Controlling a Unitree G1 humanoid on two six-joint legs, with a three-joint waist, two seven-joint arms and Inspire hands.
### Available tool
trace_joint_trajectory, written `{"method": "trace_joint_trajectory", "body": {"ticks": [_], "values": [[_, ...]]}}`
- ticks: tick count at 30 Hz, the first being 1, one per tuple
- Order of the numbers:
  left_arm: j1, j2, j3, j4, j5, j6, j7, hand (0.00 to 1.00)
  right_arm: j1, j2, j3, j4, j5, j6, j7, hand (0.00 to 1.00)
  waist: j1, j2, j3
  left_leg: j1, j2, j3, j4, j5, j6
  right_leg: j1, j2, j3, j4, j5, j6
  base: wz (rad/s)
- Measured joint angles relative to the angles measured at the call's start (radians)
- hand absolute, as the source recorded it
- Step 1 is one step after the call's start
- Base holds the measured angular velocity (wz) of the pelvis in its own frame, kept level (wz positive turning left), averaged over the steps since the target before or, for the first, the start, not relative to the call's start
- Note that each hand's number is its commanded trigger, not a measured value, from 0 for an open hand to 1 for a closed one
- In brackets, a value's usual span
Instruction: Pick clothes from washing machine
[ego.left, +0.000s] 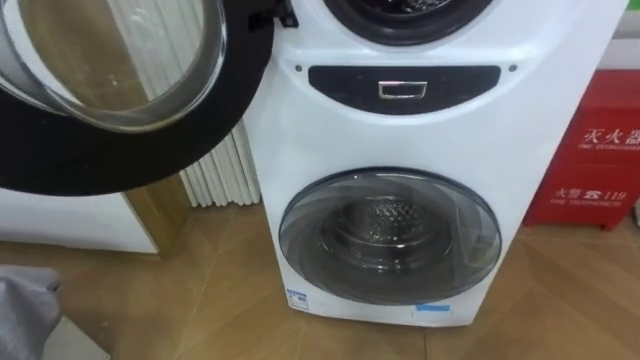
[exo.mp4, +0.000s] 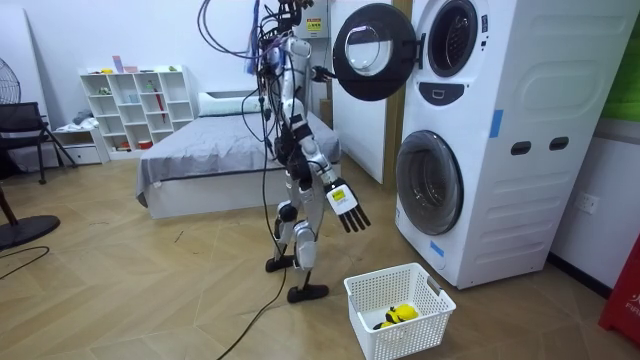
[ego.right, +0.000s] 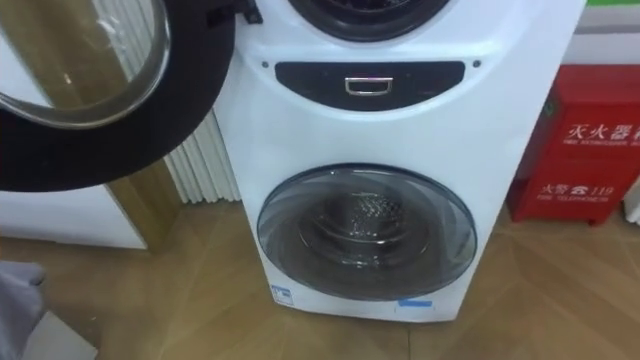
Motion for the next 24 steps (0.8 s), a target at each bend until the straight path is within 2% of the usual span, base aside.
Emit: {"method": "trace_joint_trajectory", "body": {"ticks": [1, 2, 4, 7, 10, 19, 20, 21, 24], "values": [[-0.021, 0.002, -0.017, -0.024, 0.028, 0.022, 0.012, 0.0, 0.001, -0.001, -0.002, 0.0, -0.001, 0.006, 0.007, 0.0, 0.012, -0.005, 0.0018, -0.005, 0.0, -0.002, 0.002, 0.0, 0.0, 0.0, 0.0, 0.001, -0.006, 0.004, 0.003, 0.18], [-0.029, 0.006, -0.026, -0.03, 0.037, 0.026, 0.013, 0.0, -0.001, -0.001, -0.002, 0.0, -0.005, 0.006, 0.01, 0.0, 0.016, -0.009, 0.0049, -0.006, 0.0, -0.002, 0.002, 0.001, 0.001, 0.0, 0.0, 0.001, -0.007, 0.004, 0.003, 0.14], [-0.055, 0.008, -0.071, -0.054, 0.074, 0.028, 0.026, 0.0, -0.006, 0.002, -0.001, -0.001, -0.026, 0.006, 0.023, 0.0, 0.015, -0.021, 0.0057, -0.013, -0.002, -0.021, 0.003, 0.004, 0.006, 0.007, -0.002, -0.003, -0.014, 0.006, 0.004, 0.24], [-0.055, 0.008, -0.096, -0.116, 0.153, 0.029, 0.026, 0.0, -0.029, 0.003, -0.002, 0.006, -0.029, 0.005, 0.037, 0.0, 0.003, -0.033, 0.0085, -0.034, -0.004, -0.053, 0.02, 0.004, 0.007, 0.009, -0.006, -0.023, -0.024, 0.012, 0.003, 0.3], [-0.055, 0.008, -0.1, -0.133, 0.165, 0.036, 0.026, 0.0, -0.031, 0.004, -0.002, 0.006, -0.029, 0.006, 0.057, 0.0, -0.008, -0.034, 0.0088, -0.041, -0.006, -0.067, 0.026, 0.004, 0.007, 0.007, -0.008, -0.027, -0.023, 0.012, 0.004, 0.2], [-0.055, 0.006, -0.108, -0.148, 0.171, 0.039, 0.026, 0.0, -0.017, 0.006, 0.002, 0.011, -0.027, 0.026, 0.088, 0.0, -0.015, -0.031, 0.01, -0.067, -0.007, -0.072, 0.039, 0.004, 0.008, 0.001, -0.011, -0.036, -0.022, 0.012, 0.004, 0.02], [-0.055, 0.005, -0.122, -0.17, 0.19, 0.051, 0.027, 0.0, -0.016, 0.007, 0.004, 0.014, -0.028, 0.026, 0.091, 0.0, -0.015, -0.031, 0.01, -0.068, -0.007, -0.077, 0.04, 0.004, 0.008, 0.002, -0.012, -0.045, -0.022, 0.012, 0.004, 0.24], [-0.055, 0.001, -0.16, -0.226, 0.238, 0.083, 0.027, 0.0, -0.018, 0.011, 0.003, 0.036, -0.035, 0.027, 0.097, 0.0, -0.016, -0.031, 0.01, -0.069, -0.008, -0.091, 0.042, 0.005, 0.01, 0.005, -0.014, -0.053, -0.022, 0.015, 0.005, 0.42], [-0.052, -0.036, -0.213, -0.313, 0.295, 0.137, 0.027, 0.0, -0.042, 0.017, 0.004, 0.059, -0.074, 0.051, 0.108, 0.0, -0.021, -0.028, 0.0109, -0.071, -0.016, -0.113, 0.041, 0.011, 0.021, 0.01, -0.021, -0.046, -0.021, 0.023, 0.013, 0.31]]}}
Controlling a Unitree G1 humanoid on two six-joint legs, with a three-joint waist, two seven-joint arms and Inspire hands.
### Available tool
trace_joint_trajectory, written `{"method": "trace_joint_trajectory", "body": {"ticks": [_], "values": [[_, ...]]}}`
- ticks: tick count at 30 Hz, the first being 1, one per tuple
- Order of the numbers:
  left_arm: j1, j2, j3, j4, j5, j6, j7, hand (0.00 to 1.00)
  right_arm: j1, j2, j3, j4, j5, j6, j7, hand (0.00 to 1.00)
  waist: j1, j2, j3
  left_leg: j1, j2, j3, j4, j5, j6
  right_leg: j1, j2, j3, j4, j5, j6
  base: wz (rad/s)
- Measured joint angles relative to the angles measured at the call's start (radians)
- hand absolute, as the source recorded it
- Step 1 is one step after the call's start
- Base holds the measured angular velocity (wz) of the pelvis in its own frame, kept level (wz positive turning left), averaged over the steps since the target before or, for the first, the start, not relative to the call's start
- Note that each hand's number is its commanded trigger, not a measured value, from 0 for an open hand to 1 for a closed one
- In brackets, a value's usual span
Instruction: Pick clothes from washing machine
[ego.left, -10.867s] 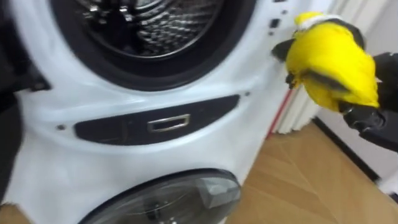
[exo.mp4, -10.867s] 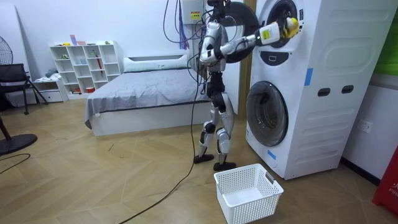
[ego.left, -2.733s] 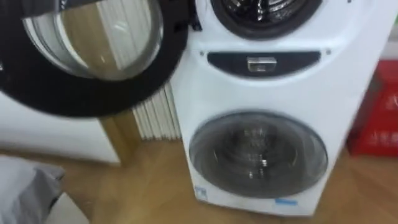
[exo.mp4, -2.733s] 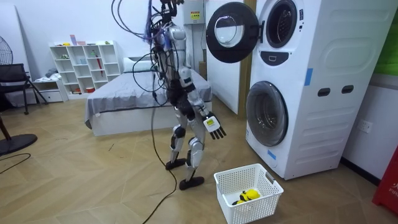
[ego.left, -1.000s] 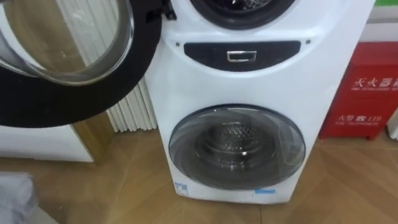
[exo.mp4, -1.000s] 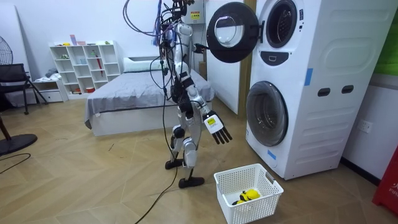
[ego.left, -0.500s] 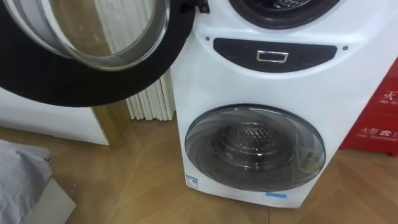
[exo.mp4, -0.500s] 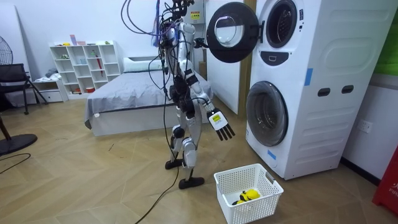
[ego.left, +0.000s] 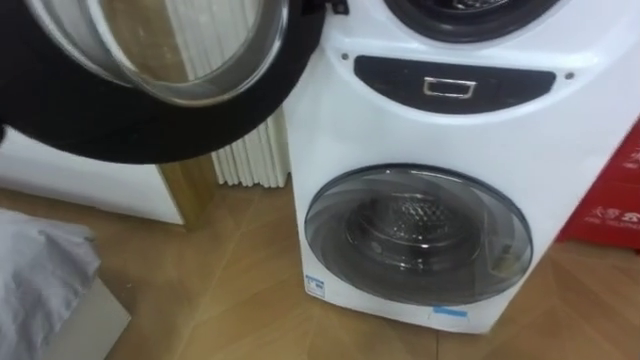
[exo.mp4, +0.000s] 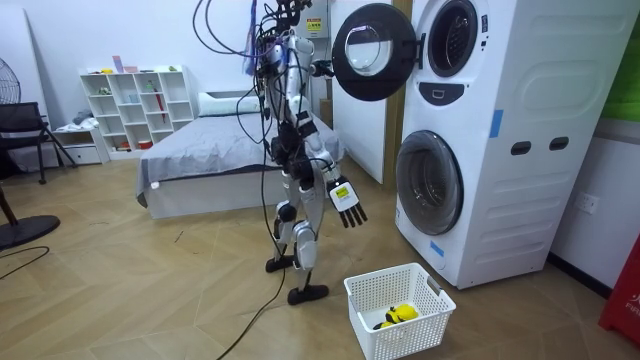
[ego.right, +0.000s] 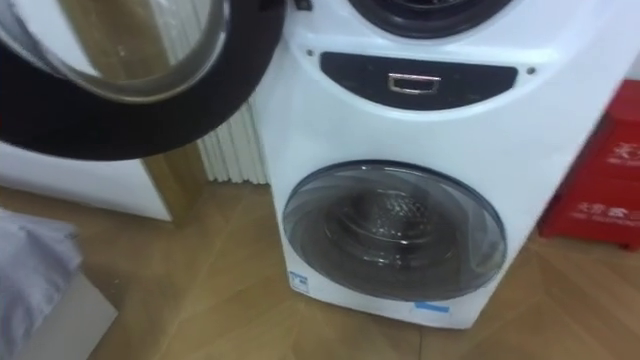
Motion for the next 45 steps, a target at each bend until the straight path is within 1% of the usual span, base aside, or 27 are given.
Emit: {"method": "trace_joint_trajectory", "body": {"ticks": [2, 4, 6, 9, 11, 13, 15, 17, 18, 19, 21, 23, 25, 27, 29, 30, 31, 32, 33, 34, 35, 36, 37, 38, 40, 42, 45], "values": [[0.001, -0.027, -0.005, -0.019, 0.006, 0.012, 0.0, 0.0, -0.019, -0.001, 0.0, -0.005, -0.013, 0.008, -0.001, 0.0, 0.0, 0.0, -0.0002, -0.003, -0.01, -0.001, 0.0, 0.004, 0.007, 0.0, -0.01, 0.0, 0.0, 0.001, 0.002, 0.11], [0.038, -0.079, -0.008, -0.136, 0.042, 0.07, 0.0, 0.0, -0.036, -0.001, 0.035, -0.04, -0.02, 0.01, 0.0, 0.0, -0.003, -0.001, -0.0005, -0.006, -0.015, -0.001, -0.003, 0.009, 0.015, -0.002, -0.017, -0.006, -0.001, 0.015, 0.011, 0.12], [0.04, -0.128, -0.038, -0.19, 0.046, 0.098, 0.0, 0.0, -0.05, -0.003, 0.058, -0.048, -0.023, 0.022, 0.002, 0.0, -0.01, -0.004, -0.0016, -0.011, -0.02, -0.001, -0.004, 0.015, 0.025, -0.003, -0.026, -0.004, 0.0, 0.022, 0.013, 0.38], [0.041, -0.193, -0.076, -0.224, 0.073, 0.104, 0.0, 0.0, -0.073, -0.003, 0.077, -0.066, -0.03, 0.032, 0.01, 0.0, -0.028, -0.005, -0.0027, -0.016, -0.034, 0.023, -0.005, 0.026, 0.042, -0.002, -0.047, 0.002, 0.002, 0.035, 0.026, 0.28], [0.042, -0.21, -0.086, -0.231, 0.088, 0.104, -0.001, 0.0, -0.081, -0.003, 0.078, -0.066, -0.026, 0.032, 0.011, 0.0, -0.043, -0.007, -0.0038, -0.018, -0.043, 0.05, -0.006, 0.034, 0.055, -0.001, -0.062, 0.006, 0.003, 0.041, 0.027, 0.2], [0.053, -0.265, -0.087, -0.272, 0.11, 0.11, -0.001, 0.0, -0.072, -0.003, 0.087, -0.064, 0.011, 0.054, 0.008, 0.0, -0.057, -0.014, -0.0073, -0.023, -0.054, 0.109, -0.01, 0.044, 0.072, -0.005, -0.085, 0.039, 0.003, 0.045, 0.032, 0.18], [0.104, -0.289, -0.087, -0.35, 0.112, 0.114, -0.001, 0.0, -0.062, -0.004, 0.115, -0.064, 0.063, 0.073, 0.002, 0.0, -0.058, -0.016, -0.0071, -0.024, -0.062, 0.173, -0.013, 0.048, 0.08, -0.009, -0.101, 0.058, 0.003, 0.054, 0.046, -0.04], [0.155, -0.331, -0.088, -0.423, 0.112, 0.115, -0.001, 0.0, -0.054, -0.004, 0.139, -0.066, 0.113, 0.097, 0.003, 0.0, -0.074, -0.017, -0.0067, -0.024, -0.063, 0.209, -0.018, 0.054, 0.09, -0.01, -0.107, 0.075, 0.004, 0.078, 0.048, 0.05], [0.165, -0.362, -0.099, -0.452, 0.112, 0.114, -0.001, 0.0, -0.051, -0.003, 0.156, -0.067, 0.138, 0.106, 0.002, 0.0, -0.076, -0.021, -0.0052, -0.024, -0.064, 0.226, -0.027, 0.06, 0.103, -0.016, -0.108, 0.078, 0.009, 0.095, 0.046, 0.0], [0.17, -0.374, -0.117, -0.461, 0.11, 0.108, -0.003, 0.0, -0.058, -0.003, 0.167, -0.065, 0.147, 0.11, 0.002, 0.0, -0.077, -0.019, -0.0032, -0.023, -0.063, 0.247, -0.043, 0.068, 0.12, -0.032, -0.108, 0.078, 0.024, 0.108, 0.046, -0.04], [0.17, -0.371, -0.138, -0.463, 0.109, 0.101, -0.024, 0.0, -0.071, -0.004, 0.193, -0.065, 0.166, 0.11, 0.001, 0.0, -0.086, -0.02, -0.0016, -0.028, -0.06, 0.271, -0.058, 0.077, 0.135, -0.051, -0.088, 0.075, 0.05, 0.113, 0.044, -0.08], [0.172, -0.368, -0.155, -0.463, 0.091, 0.101, -0.039, 0.0, -0.078, -0.006, 0.203, -0.065, 0.168, 0.108, 0.002, 0.0, -0.104, -0.022, -0.0011, -0.029, -0.052, 0.319, -0.06, 0.071, 0.137, -0.069, -0.055, 0.06, 0.115, 0.068, 0.039, 0.07], [0.172, -0.372, -0.182, -0.463, 0.025, 0.07, -0.085, 0.0, -0.071, -0.017, 0.204, -0.065, 0.169, 0.109, -0.013, 0.0, -0.111, -0.021, -0.0027, -0.023, -0.043, 0.453, -0.061, 0.063, 0.136, -0.096, -0.037, 0.016, 0.179, 0.001, 0.029, 0.19], [0.179, -0.374, -0.195, -0.463, -0.011, 0.04, -0.124, 0.0, -0.074, -0.026, 0.205, -0.066, 0.169, 0.111, -0.027, 0.0, -0.097, -0.012, -0.0067, -0.028, -0.057, 0.496, -0.059, 0.061, 0.14, -0.111, -0.044, 0.009, 0.162, 0.004, 0.025, -0.22], [0.189, -0.363, -0.197, -0.462, -0.041, 0.028, -0.158, 0.0, -0.08, -0.023, 0.235, -0.068, 0.168, 0.112, -0.023, 0.0, -0.105, -0.006, -0.009, -0.032, -0.061, 0.512, -0.055, 0.056, 0.128, -0.099, -0.042, 0.027, 0.119, 0.02, 0.015, -0.24], [0.189, -0.36, -0.208, -0.455, -0.062, 0.024, -0.184, 0.0, -0.071, -0.022, 0.249, -0.071, 0.169, 0.119, -0.014, 0.0, -0.11, -0.005, -0.0117, -0.035, -0.062, 0.505, -0.054, 0.05, 0.044, -0.094, -0.026, 0.021, 0.098, 0.024, 0.001, 0.04], [0.177, -0.35, -0.232, -0.444, -0.082, 0.009, -0.219, 0.0, -0.067, -0.016, 0.253, -0.072, 0.174, 0.125, -0.012, 0.0, -0.103, -0.023, -0.011, -0.077, -0.067, 0.372, 0.062, 0.028, -0.024, -0.12, -0.035, 0.03, 0.124, 0.041, -0.016, 0.0], [0.157, -0.334, -0.252, -0.444, -0.099, -0.003, -0.238, 0.0, -0.068, -0.013, 0.252, -0.068, 0.171, 0.126, -0.009, 0.0, -0.098, -0.033, -0.0034, -0.116, -0.057, 0.256, 0.176, 0.0, 0.033, -0.157, -0.038, 0.05, 0.181, 0.045, -0.004, 0.0], [0.148, -0.321, -0.258, -0.445, -0.118, -0.037, -0.279, 0.0, -0.094, -0.018, 0.254, -0.056, 0.166, 0.129, -0.004, 0.0, -0.118, -0.021, -0.0031, -0.173, -0.051, 0.143, 0.278, -0.1, 0.066, -0.207, -0.018, 0.08, 0.281, -0.011, 0.034, -0.23], [0.15, -0.337, -0.27, -0.442, -0.125, -0.038, -0.295, 0.0, -0.097, -0.018, 0.26, -0.06, 0.166, 0.128, -0.008, 0.0, -0.133, -0.025, -0.0121, -0.161, -0.033, 0.218, 0.262, -0.103, 0.071, -0.199, -0.023, 0.071, 0.283, -0.028, 0.043, -0.26], [0.149, -0.347, -0.275, -0.441, -0.138, -0.038, -0.305, 0.0, -0.093, -0.022, 0.264, -0.068, 0.166, 0.127, -0.01, 0.0, -0.137, -0.027, -0.014, -0.141, -0.022, 0.266, 0.235, -0.099, 0.065, -0.187, -0.029, 0.067, 0.275, -0.029, 0.043, -0.28], [0.136, -0.373, -0.287, -0.442, -0.151, -0.045, -0.333, 0.0, -0.09, -0.032, 0.271, -0.075, 0.167, 0.128, -0.021, 0.0, -0.151, -0.023, -0.0163, -0.096, -0.019, 0.329, 0.172, -0.085, 0.05, -0.16, -0.038, 0.054, 0.248, -0.028, 0.041, -0.39], [0.123, -0.39, -0.298, -0.442, -0.182, -0.052, -0.356, 0.0, -0.091, -0.04, 0.277, -0.084, 0.166, 0.129, -0.038, 0.0, -0.157, -0.022, -0.0237, -0.049, -0.029, 0.396, 0.093, -0.052, 0.05, -0.138, -0.045, 0.043, 0.21, -0.022, 0.032, -0.49], [0.119, -0.39, -0.301, -0.443, -0.188, -0.054, -0.368, 0.0, -0.092, -0.045, 0.284, -0.089, 0.166, 0.128, -0.045, 0.0, -0.158, -0.023, -0.02, -0.033, -0.036, 0.42, 0.064, -0.034, 0.056, -0.134, -0.043, 0.043, 0.187, -0.013, 0.023, -0.7], [0.092, -0.389, -0.313, -0.439, -0.221, -0.056, -0.408, 0.0, -0.09, -0.053, 0.313, -0.093, 0.166, 0.129, -0.058, 0.0, -0.189, 0.01, -0.0181, -0.009, -0.045, 0.433, 0.016, -0.007, 0.087, -0.106, -0.029, 0.05, 0.101, 0.021, 0.017, -0.44], [0.062, -0.393, -0.332, -0.435, -0.23, -0.066, -0.439, 0.0, -0.088, -0.04, 0.318, -0.096, 0.164, 0.129, -0.06, 0.0, -0.207, 0.008, -0.0133, 0.008, -0.046, 0.453, -0.012, 0.01, 0.115, -0.101, -0.02, 0.069, 0.084, 0.027, 0.017, -0.35], [0.032, -0.396, -0.391, -0.435, -0.23, -0.097, -0.5, 0.0, -0.094, -0.039, 0.363, -0.105, 0.166, 0.119, -0.066, 0.0, -0.235, -0.004, -0.003, 0.033, -0.047, 0.457, -0.036, 0.008, 0.112, -0.095, -0.005, 0.076, 0.084, 0.029, 0.012, -0.38]]}}
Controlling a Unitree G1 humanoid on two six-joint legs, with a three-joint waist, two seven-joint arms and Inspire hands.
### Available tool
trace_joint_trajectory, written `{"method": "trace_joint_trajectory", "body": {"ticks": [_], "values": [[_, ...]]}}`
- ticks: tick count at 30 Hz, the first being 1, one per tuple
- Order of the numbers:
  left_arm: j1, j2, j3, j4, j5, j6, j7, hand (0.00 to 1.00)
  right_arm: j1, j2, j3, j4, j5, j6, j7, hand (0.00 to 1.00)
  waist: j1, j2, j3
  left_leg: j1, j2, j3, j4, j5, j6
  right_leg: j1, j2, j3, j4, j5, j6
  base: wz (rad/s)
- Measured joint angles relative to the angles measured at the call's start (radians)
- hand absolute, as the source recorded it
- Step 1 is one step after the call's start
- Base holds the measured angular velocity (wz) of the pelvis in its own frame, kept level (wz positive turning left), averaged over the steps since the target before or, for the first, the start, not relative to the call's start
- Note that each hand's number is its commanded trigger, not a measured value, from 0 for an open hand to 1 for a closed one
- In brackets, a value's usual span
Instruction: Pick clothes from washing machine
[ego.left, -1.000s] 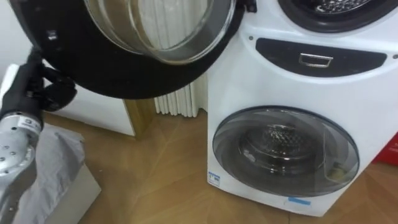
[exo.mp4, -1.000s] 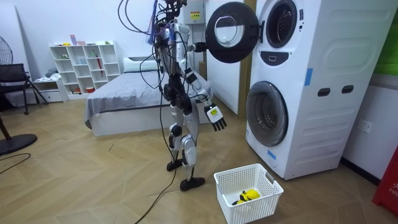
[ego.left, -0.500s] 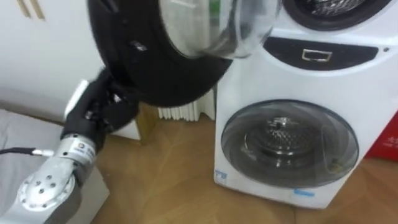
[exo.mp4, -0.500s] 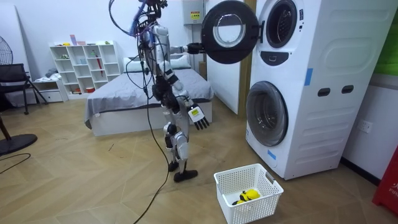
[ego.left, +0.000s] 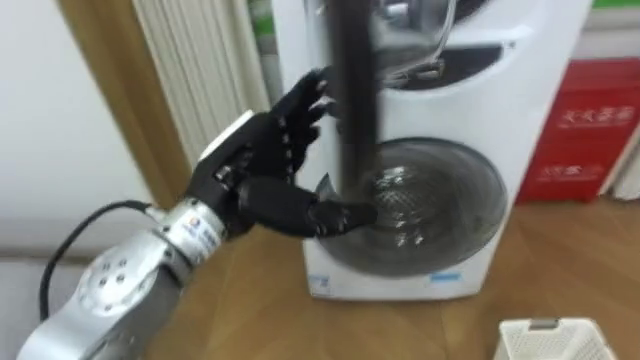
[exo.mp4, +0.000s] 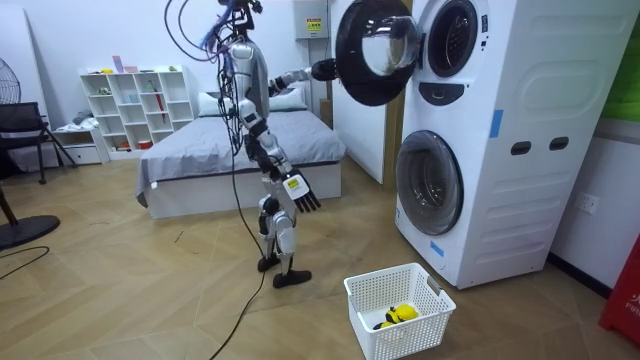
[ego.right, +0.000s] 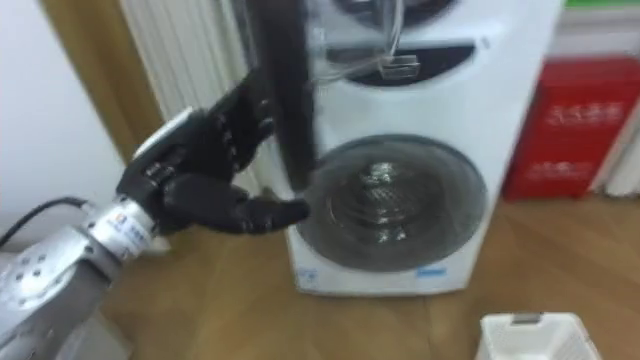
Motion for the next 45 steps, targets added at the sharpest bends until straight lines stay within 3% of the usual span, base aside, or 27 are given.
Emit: {"method": "trace_joint_trajectory", "body": {"ticks": [3, 5, 7, 9, 12, 17, 21, 24, 26, 29, 30, 32, 34, 35, 37, 40, 45], "values": [[-0.009, -0.005, -0.063, 0.0, -0.019, -0.027, -0.057, 0.0, -0.007, -0.001, 0.021, 0.0, 0.006, -0.029, -0.014, 0.0, -0.036, -0.004, 0.0075, -0.001, 0.003, 0.001, -0.007, -0.003, -0.006, 0.001, 0.008, 0.001, -0.023, 0.003, -0.004, -0.18], [-0.012, -0.01, -0.095, 0.0, -0.031, -0.028, -0.074, 0.0, -0.01, -0.001, 0.028, 0.001, 0.005, -0.032, -0.014, 0.0, -0.038, -0.003, 0.0084, -0.001, 0.005, -0.001, -0.01, -0.005, -0.01, 0.0, 0.013, 0.002, -0.035, 0.004, -0.007, -0.24], [-0.015, -0.015, -0.127, 0.003, -0.038, -0.039, -0.082, 0.0, -0.023, -0.001, 0.034, 0.007, 0.005, -0.039, -0.013, 0.0, -0.045, 0.008, 0.0141, 0.0, 0.004, -0.029, -0.012, -0.008, -0.015, -0.001, 0.019, -0.001, -0.045, 0.006, -0.009, -0.24], [-0.015, -0.024, -0.154, 0.023, -0.038, -0.057, -0.098, 0.0, -0.036, -0.001, 0.046, 0.008, 0.005, -0.042, -0.012, 0.0, -0.055, 0.018, 0.0141, 0.0, 0.002, -0.06, -0.02, -0.009, -0.016, 0.0, 0.024, -0.003, -0.053, 0.007, -0.011, -0.13], [-0.015, -0.045, -0.198, 0.077, -0.038, -0.06, -0.118, 0.0, -0.051, 0.009, 0.068, 0.01, 0.005, -0.056, -0.011, 0.0, -0.06, 0.02, 0.0131, 0.002, 0.002, -0.097, -0.023, -0.01, -0.019, 0.0, 0.03, -0.005, -0.054, 0.003, -0.016, -0.1], [-0.014, -0.082, -0.243, 0.088, -0.04, -0.066, -0.138, 0.0, -0.074, 0.019, 0.088, 0.038, 0.011, -0.065, -0.011, 0.0, -0.064, 0.018, 0.0141, 0.0, 0.003, -0.105, -0.026, -0.01, -0.022, 0.002, 0.029, -0.001, -0.067, 0.001, -0.019, -0.04], [-0.014, -0.13, -0.276, 0.126, -0.04, -0.075, -0.14, 0.0, -0.103, 0.026, 0.125, 0.063, 0.012, -0.072, -0.012, 0.0, -0.07, 0.004, 0.0215, -0.001, 0.003, -0.111, -0.026, -0.011, -0.022, 0.001, 0.03, -0.001, -0.067, 0.0, -0.021, 0.0], [-0.014, -0.133, -0.284, 0.161, -0.04, -0.081, -0.14, 0.0, -0.117, 0.026, 0.144, 0.087, 0.012, -0.079, -0.011, 0.0, -0.069, 0.0, 0.0211, 0.006, 0.002, -0.113, -0.032, -0.01, -0.024, 0.004, 0.035, 0.0, -0.066, -0.001, -0.022, -0.01], [-0.002, -0.127, -0.284, 0.203, -0.048, -0.105, -0.14, 0.0, -0.116, 0.026, 0.149, 0.093, 0.012, -0.082, -0.01, 0.0, -0.062, -0.01, 0.0254, 0.018, 0.001, -0.113, -0.038, -0.008, -0.026, 0.012, 0.037, 0.001, -0.065, -0.003, -0.025, -0.05], [0.06, -0.108, -0.277, 0.26, -0.043, -0.134, -0.14, 0.0, -0.117, 0.026, 0.145, 0.103, 0.011, -0.092, 0.009, 0.0, -0.051, -0.023, 0.0268, 0.023, 0.003, -0.115, -0.042, -0.007, -0.031, 0.015, 0.043, 0.008, -0.066, -0.006, -0.028, -0.05], [0.096, -0.101, -0.269, 0.286, -0.029, -0.143, -0.139, 0.0, -0.12, 0.028, 0.145, 0.117, 0.015, -0.093, 0.014, 0.0, -0.047, -0.025, 0.0208, 0.025, 0.005, -0.12, -0.042, -0.006, -0.034, 0.015, 0.045, 0.006, -0.064, -0.008, -0.032, 0.0], [0.157, -0.093, -0.245, 0.323, 0.005, -0.15, -0.137, 0.0, -0.116, 0.033, 0.142, 0.135, 0.04, -0.1, 0.017, 0.0, -0.029, -0.044, 0.0186, 0.025, 0.007, -0.129, -0.042, -0.004, -0.039, 0.017, 0.047, 0.001, -0.065, -0.01, -0.036, 0.0], [0.258, -0.102, -0.165, 0.446, 0.073, -0.192, -0.117, 0.0, -0.103, 0.047, 0.097, 0.142, 0.051, -0.104, 0.019, 0.0, 0.002, -0.063, 0.0093, 0.028, 0.011, -0.139, -0.041, -0.004, -0.044, 0.018, 0.054, 0.001, -0.068, -0.007, -0.042, -0.13], [0.283, -0.103, -0.14, 0.484, 0.087, -0.198, -0.103, 0.0, -0.102, 0.05, 0.083, 0.142, 0.057, -0.106, 0.018, 0.0, 0.01, -0.065, 0.0085, 0.03, 0.013, -0.141, -0.041, -0.005, -0.046, 0.02, 0.056, -0.001, -0.068, -0.007, -0.043, -0.27], [0.369, -0.116, -0.064, 0.709, 0.148, -0.257, -0.034, 0.0, -0.084, 0.055, 0.065, 0.159, 0.109, -0.143, 0.02, 0.0, 0.04, -0.065, 0.008, 0.056, 0.019, -0.161, -0.04, -0.008, -0.052, 0.051, 0.061, -0.03, -0.077, -0.003, -0.051, -0.2], [0.475, -0.12, 0.025, 0.963, 0.193, -0.281, 0.06, 0.0, -0.054, 0.067, 0.062, 0.181, 0.176, -0.164, 0.019, 0.0, 0.061, -0.068, 0.0068, 0.08, 0.023, -0.194, -0.044, -0.015, -0.063, 0.072, 0.063, -0.042, -0.085, -0.011, -0.058, 0.03], [0.536, -0.172, 0.168, 1.275, 0.228, -0.341, 0.182, 0.0, -0.054, 0.097, 0.028, 0.291, 0.22, -0.181, 0.028, 0.0, 0.135, -0.064, 0.0069, 0.086, 0.023, -0.204, -0.058, -0.016, -0.064, 0.072, 0.068, -0.053, -0.083, -0.015, -0.06, 0.04]]}}
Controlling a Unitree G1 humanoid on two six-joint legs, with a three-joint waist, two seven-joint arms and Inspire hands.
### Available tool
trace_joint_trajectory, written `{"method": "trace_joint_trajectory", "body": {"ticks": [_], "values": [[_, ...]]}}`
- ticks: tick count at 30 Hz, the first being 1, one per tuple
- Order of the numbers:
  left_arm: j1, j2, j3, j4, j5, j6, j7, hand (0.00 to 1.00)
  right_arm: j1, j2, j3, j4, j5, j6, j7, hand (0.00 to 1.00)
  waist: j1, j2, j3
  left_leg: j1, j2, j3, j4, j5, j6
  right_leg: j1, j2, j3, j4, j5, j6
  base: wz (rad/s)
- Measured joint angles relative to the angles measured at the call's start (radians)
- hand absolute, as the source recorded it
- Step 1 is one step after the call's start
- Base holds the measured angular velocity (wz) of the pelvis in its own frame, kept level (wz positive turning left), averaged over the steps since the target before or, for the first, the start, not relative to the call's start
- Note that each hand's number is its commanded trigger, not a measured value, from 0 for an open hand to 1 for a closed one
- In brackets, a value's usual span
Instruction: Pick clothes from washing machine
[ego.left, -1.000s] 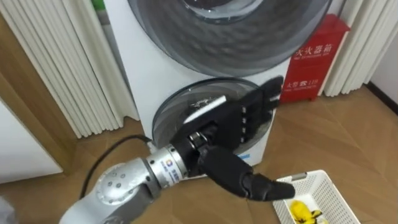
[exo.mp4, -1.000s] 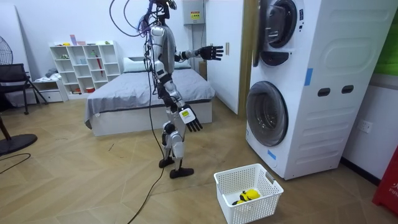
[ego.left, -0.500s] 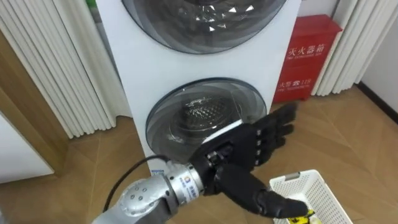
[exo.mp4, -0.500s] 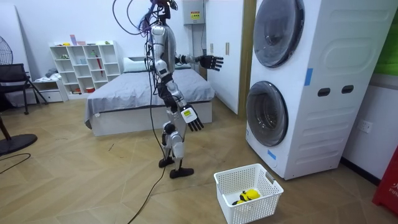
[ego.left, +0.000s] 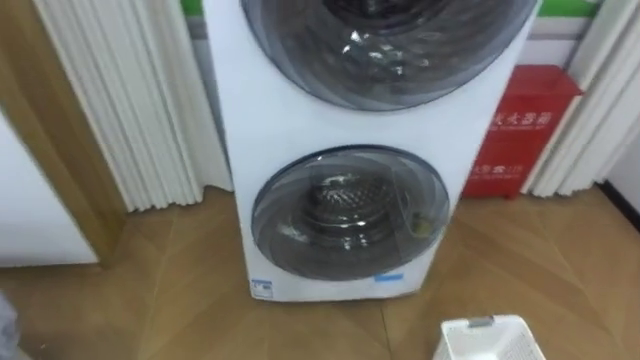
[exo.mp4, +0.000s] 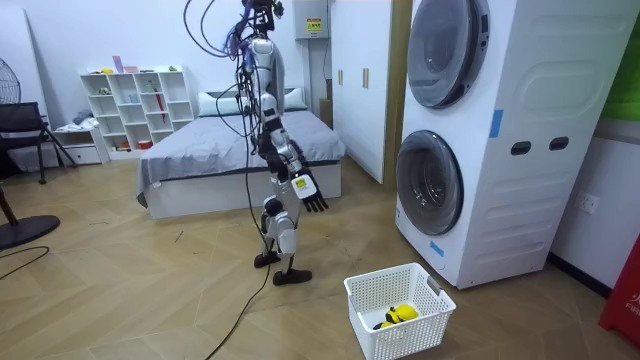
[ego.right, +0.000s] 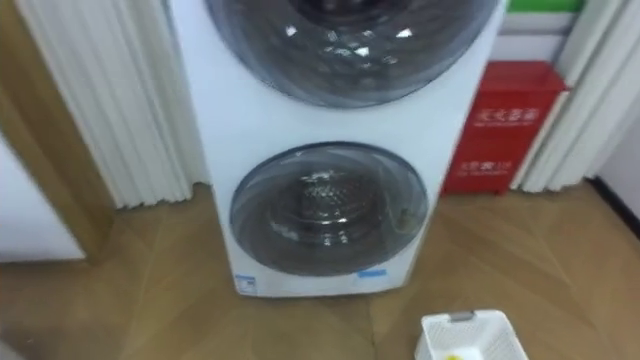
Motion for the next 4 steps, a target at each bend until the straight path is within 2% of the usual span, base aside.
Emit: {"method": "trace_joint_trajectory", "body": {"ticks": [1, 4], "values": [[0.016, -0.018, 0.045, 0.04, 0.0, -0.009, 0.026, 0.0, 0.002, 0.007, -0.004, 0.011, 0.003, -0.001, 0.002, 0.0, 0.01, 0.001, 0.0003, 0.001, 0.0, 0.0, -0.001, 0.0, 0.0, 0.0, 0.0, -0.002, 0.001, 0.0, 0.0, 0.0], [0.029, -0.056, 0.112, 0.11, -0.001, -0.014, 0.079, 0.0, 0.022, 0.01, -0.004, 0.024, 0.027, -0.005, 0.007, 0.0, 0.034, 0.007, 0.0032, 0.003, 0.0, -0.002, -0.002, 0.0, 0.0, 0.005, 0.0, -0.004, 0.0, 0.0, 0.0, 0.0]]}}
